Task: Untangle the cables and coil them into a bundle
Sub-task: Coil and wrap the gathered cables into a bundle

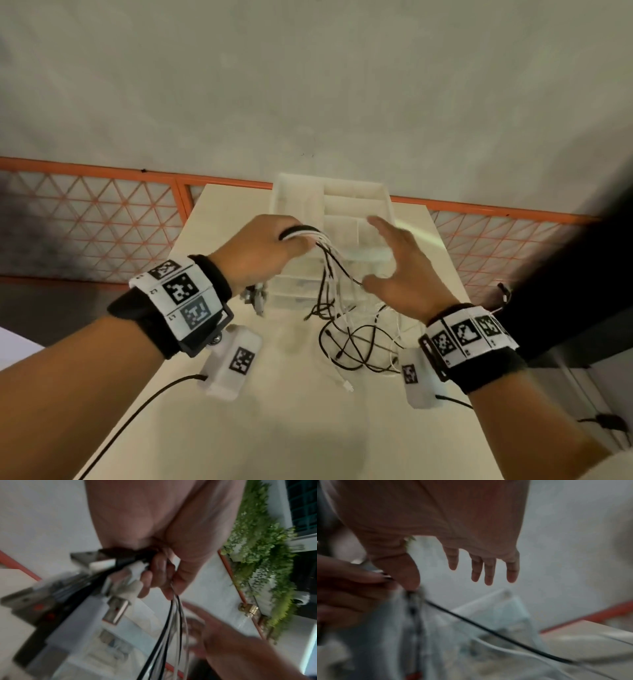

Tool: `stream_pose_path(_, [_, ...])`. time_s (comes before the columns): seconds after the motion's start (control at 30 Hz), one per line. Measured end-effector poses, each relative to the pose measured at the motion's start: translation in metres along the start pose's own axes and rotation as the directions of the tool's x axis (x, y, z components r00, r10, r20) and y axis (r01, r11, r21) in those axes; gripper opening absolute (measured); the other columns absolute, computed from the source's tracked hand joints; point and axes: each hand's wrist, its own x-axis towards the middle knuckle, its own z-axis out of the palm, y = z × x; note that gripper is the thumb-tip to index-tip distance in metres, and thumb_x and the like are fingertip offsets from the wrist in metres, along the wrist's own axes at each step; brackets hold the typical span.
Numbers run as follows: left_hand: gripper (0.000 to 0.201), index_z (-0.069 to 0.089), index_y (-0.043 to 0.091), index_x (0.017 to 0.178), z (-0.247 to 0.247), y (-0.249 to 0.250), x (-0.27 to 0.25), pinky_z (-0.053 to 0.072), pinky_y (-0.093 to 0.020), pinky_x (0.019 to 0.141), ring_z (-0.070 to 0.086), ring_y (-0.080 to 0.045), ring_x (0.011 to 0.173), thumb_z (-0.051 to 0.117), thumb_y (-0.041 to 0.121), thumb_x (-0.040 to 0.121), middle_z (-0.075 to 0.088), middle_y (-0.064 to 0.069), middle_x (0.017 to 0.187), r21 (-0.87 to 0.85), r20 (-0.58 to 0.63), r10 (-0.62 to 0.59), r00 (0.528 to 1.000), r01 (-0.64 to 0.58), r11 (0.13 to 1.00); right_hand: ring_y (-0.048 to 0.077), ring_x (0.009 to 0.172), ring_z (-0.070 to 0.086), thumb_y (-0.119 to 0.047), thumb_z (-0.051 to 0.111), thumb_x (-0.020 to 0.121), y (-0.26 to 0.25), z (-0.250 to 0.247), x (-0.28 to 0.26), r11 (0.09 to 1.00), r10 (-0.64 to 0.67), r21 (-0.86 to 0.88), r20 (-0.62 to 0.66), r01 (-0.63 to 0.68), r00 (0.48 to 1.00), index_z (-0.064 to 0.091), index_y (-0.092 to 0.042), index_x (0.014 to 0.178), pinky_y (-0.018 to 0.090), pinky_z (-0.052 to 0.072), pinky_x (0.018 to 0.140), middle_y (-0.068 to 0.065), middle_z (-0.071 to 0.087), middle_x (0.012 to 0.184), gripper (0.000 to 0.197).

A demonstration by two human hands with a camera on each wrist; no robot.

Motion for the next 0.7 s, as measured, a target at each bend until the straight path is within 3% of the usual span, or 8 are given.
stream_pose_path(0.07, [0.011, 0.069, 0.014, 0.101, 0.011, 0.009, -0.002, 0.038, -0.019, 0.048, 0.046, 0.000, 0.043, 0.062, 0.012, 0.092, 0.057, 0.011, 0.063, 0.042, 0.115, 0.042, 0.992, -0.048, 0.998, 0.018, 0.135, 0.047, -0.030, 0.072, 0.067, -0.040, 0.002, -0.005, 0.969, -0.230, 0.098, 0.037, 0.225, 0.973, 0.024, -0.043, 0.152, 0.043, 0.039, 0.112, -0.002, 0.046, 0.146, 0.098])
stream_pose_path(0.13, [0.015, 0.067, 0.014, 0.102, 0.019, 0.013, -0.005, 0.040, -0.018, 0.051, 0.050, 0.000, 0.049, 0.063, 0.007, 0.089, 0.063, 0.008, 0.073, -0.001, 0.165, 0.081, 0.983, -0.082, 0.997, 0.012, 0.115, 0.063, -0.015, 0.074, 0.073, -0.058, 0.010, -0.005, 0.932, -0.335, 0.168, 0.065, 0.321, 0.940, 0.041, -0.033, 0.148, 0.030, 0.051, 0.100, -0.004, 0.066, 0.126, 0.084])
stream_pose_path(0.27, [0.016, 0.062, 0.016, 0.100, 0.014, -0.005, -0.013, 0.043, -0.026, 0.056, 0.053, -0.012, 0.058, 0.070, 0.024, 0.089, 0.065, 0.003, 0.072, -0.129, 0.129, 0.038, 0.991, -0.021, 0.991, 0.004, 0.079, 0.071, -0.006, 0.074, 0.082, -0.052, 0.009, 0.001, 0.927, -0.189, 0.297, -0.156, 0.228, 0.970, 0.077, -0.023, 0.095, 0.025, 0.057, 0.074, -0.009, 0.077, 0.084, 0.022])
stream_pose_path(0.37, [0.034, 0.064, 0.018, 0.096, 0.011, -0.025, -0.023, 0.053, -0.033, 0.071, 0.064, -0.016, 0.074, 0.064, 0.051, 0.087, 0.068, 0.008, 0.077, -0.092, 0.185, 0.017, 0.983, 0.000, 0.996, 0.006, 0.065, 0.065, -0.003, 0.071, 0.083, -0.038, 0.003, 0.000, 0.893, -0.053, 0.420, -0.258, 0.161, 0.965, 0.076, -0.026, 0.079, 0.025, 0.052, 0.063, -0.007, 0.074, 0.074, 0.023])
stream_pose_path(0.43, [0.028, 0.063, 0.023, 0.097, 0.014, -0.029, -0.027, 0.058, -0.041, 0.076, 0.067, -0.018, 0.078, 0.056, 0.050, 0.094, 0.067, 0.010, 0.077, -0.116, 0.202, 0.002, 0.979, 0.022, 0.993, 0.004, 0.057, 0.059, -0.005, 0.070, 0.084, -0.032, -0.002, -0.004, 0.920, -0.040, 0.376, -0.181, 0.107, 0.983, 0.076, -0.027, 0.084, 0.024, 0.047, 0.057, -0.007, 0.072, 0.071, 0.023])
stream_pose_path(0.57, [0.022, 0.063, 0.020, 0.100, 0.013, -0.018, -0.022, 0.047, -0.018, 0.054, 0.060, -0.005, 0.060, 0.053, 0.039, 0.098, 0.064, 0.008, 0.069, 0.139, 0.225, 0.052, 0.973, -0.084, 0.987, -0.002, 0.077, 0.068, -0.022, 0.076, 0.084, -0.037, -0.007, -0.013, 0.969, -0.135, 0.224, 0.145, 0.100, 0.980, 0.072, -0.036, 0.107, 0.014, 0.051, 0.069, -0.016, 0.075, 0.088, 0.027])
stream_pose_path(0.63, [0.022, 0.065, 0.019, 0.103, 0.013, -0.013, -0.019, 0.047, -0.020, 0.051, 0.061, -0.007, 0.061, 0.058, 0.039, 0.096, 0.068, -0.005, 0.076, 0.166, 0.263, 0.051, 0.963, -0.098, 0.981, -0.001, 0.077, 0.069, -0.029, 0.075, 0.088, -0.041, -0.004, -0.015, 0.962, -0.170, 0.240, 0.157, 0.129, 0.973, 0.071, -0.036, 0.114, 0.014, 0.052, 0.073, -0.016, 0.075, 0.086, 0.028])
stream_pose_path(0.7, [0.031, 0.065, 0.015, 0.108, 0.012, -0.009, -0.018, 0.049, -0.028, 0.051, 0.062, -0.012, 0.066, 0.065, 0.041, 0.090, 0.070, -0.013, 0.083, 0.016, 0.255, 0.033, 0.966, -0.039, 0.999, 0.001, 0.065, 0.067, -0.023, 0.073, 0.091, -0.040, -0.002, -0.016, 0.927, -0.161, 0.357, 0.099, 0.116, 0.982, 0.072, -0.031, 0.116, 0.014, 0.049, 0.065, -0.014, 0.074, 0.076, 0.027])
